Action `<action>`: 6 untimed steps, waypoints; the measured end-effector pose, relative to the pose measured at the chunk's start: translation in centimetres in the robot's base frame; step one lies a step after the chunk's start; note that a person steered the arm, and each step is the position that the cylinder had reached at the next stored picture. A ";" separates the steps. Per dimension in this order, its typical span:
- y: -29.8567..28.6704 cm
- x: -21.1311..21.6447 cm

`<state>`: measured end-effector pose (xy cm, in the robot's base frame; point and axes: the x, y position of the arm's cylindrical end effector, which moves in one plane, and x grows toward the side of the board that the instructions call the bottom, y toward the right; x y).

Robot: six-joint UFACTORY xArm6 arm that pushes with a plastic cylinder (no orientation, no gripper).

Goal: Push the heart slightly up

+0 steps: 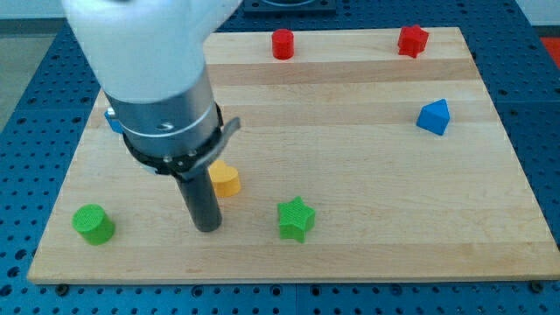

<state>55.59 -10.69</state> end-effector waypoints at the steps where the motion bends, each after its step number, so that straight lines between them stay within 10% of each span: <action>1: -0.1 -2.4; 6: 3.9 -10.3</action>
